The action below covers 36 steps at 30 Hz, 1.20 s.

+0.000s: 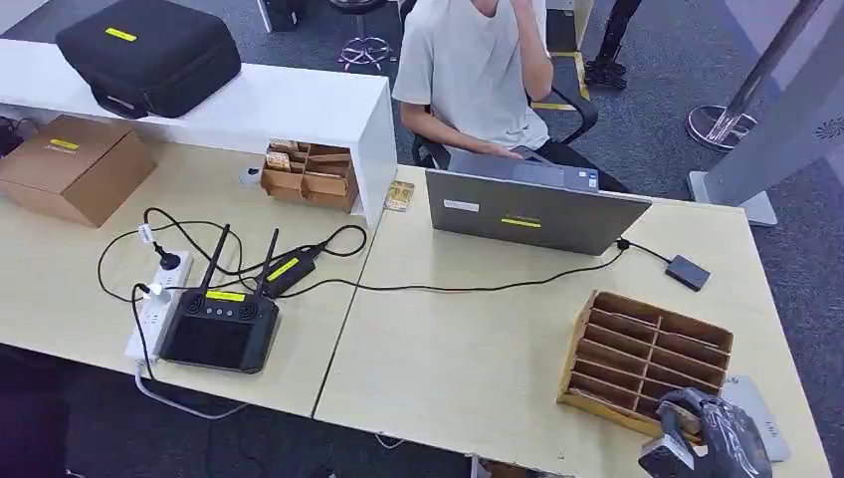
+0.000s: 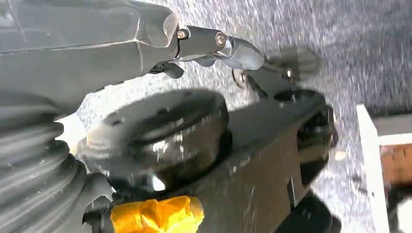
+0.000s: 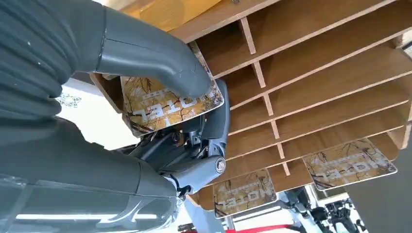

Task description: Pass the card to the sensor for recognition and then transmit it.

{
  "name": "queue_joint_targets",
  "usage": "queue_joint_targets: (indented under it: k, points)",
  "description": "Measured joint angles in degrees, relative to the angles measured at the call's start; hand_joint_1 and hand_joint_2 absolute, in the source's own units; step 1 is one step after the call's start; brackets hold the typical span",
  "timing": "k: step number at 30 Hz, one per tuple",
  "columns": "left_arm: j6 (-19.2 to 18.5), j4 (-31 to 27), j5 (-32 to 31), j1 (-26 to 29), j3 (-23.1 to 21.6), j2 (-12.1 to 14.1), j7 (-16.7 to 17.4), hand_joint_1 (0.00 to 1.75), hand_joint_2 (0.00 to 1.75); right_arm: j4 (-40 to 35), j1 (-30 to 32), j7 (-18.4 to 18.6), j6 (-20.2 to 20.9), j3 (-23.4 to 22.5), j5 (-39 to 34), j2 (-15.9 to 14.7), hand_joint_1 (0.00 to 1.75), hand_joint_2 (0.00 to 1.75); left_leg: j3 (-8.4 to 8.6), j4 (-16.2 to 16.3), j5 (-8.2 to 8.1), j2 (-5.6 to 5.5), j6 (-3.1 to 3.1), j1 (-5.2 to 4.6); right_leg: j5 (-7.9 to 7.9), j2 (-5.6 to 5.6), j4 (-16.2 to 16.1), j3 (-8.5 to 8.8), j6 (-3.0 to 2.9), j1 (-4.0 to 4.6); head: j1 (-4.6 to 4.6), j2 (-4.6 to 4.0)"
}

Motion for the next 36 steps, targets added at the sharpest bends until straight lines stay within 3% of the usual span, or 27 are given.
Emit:
queue_joint_targets:
  k: [12,36]
  points:
    - [0.52,0.00,-0.26,-0.04,0.00,-0.24,1.31,0.00,1.75,-0.72,-0.71,0.33,0.46,0.00,0.20,0.04,1.75,1.75,-0.01,0.00,0.00,0.02,0.00,0.00,0.01,0.04,0.01,0.01,0.00,0.00,0.02,0.00]
    - [-1.05,0.00,-1.79,-0.16,0.00,-0.24,1.86,0.00,1.75,-1.49,-15.04,0.55,3.52,1.77,0.35,-1.73,1.75,1.75,-0.02,0.01,0.05,0.04,-0.01,-0.01,0.03,0.07,0.05,-0.01,-0.02,0.00,0.04,0.00]
